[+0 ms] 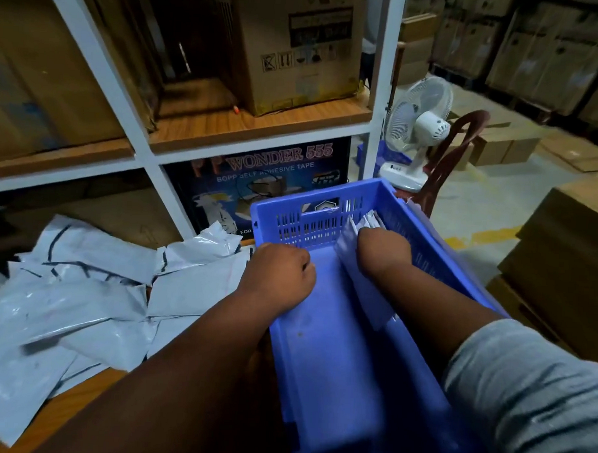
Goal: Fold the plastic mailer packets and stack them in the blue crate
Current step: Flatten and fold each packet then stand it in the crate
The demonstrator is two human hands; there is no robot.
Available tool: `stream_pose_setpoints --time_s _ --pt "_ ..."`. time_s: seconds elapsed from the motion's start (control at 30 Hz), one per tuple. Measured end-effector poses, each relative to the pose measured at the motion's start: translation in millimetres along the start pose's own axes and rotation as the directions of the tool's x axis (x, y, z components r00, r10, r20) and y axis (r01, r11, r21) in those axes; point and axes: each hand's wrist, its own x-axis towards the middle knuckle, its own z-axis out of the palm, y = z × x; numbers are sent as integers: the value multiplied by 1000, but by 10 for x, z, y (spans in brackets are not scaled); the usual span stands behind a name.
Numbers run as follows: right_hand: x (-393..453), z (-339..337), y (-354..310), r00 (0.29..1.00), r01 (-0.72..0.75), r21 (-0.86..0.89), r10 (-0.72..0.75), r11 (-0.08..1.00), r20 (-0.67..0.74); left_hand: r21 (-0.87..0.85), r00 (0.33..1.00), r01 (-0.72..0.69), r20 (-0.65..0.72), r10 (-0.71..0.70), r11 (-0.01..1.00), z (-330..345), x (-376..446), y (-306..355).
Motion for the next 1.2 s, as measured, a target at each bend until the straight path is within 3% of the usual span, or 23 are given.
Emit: stream_pose_setpoints --time_s 0.17,0.33,0.43,0.57,0.8,0.9,1.03,1.2 --pt "-6 -50 27 997 -10 -39 7 999 -74 -35 1000 3 -7 -4 999 48 8 -36" --pt "-31 -294 -195 978 88 180 -50 980 -201 -161 995 73 -61 -83 984 85 -11 -102" --pt "-242 -593 -559 945 190 163 -136 968 -297 -334 966 141 -158 -203 932 39 -121 -201" --pt "-625 -883 -1107 880 370 108 -311 923 -359 -392 937 184 -208 -281 902 -96 -350 -543" --pt "-871 -650 -2121 817 557 6 -547 831 -181 -328 900 355 -132 -415 875 -503 -1016 -1243" --pt "-875 -412 -2556 828 556 -64 -559 828 -43 -302 896 393 -86 -435 869 -604 -1444 -1561" --pt "-791 -43 -2874 860 504 -223 -463 834 214 -302 886 411 -88 -455 860 -737 -1904 -1929" --pt "-673 -35 -2914 861 506 -258 -499 823 96 -252 892 407 -96 -441 878 -811 -2274 -2329"
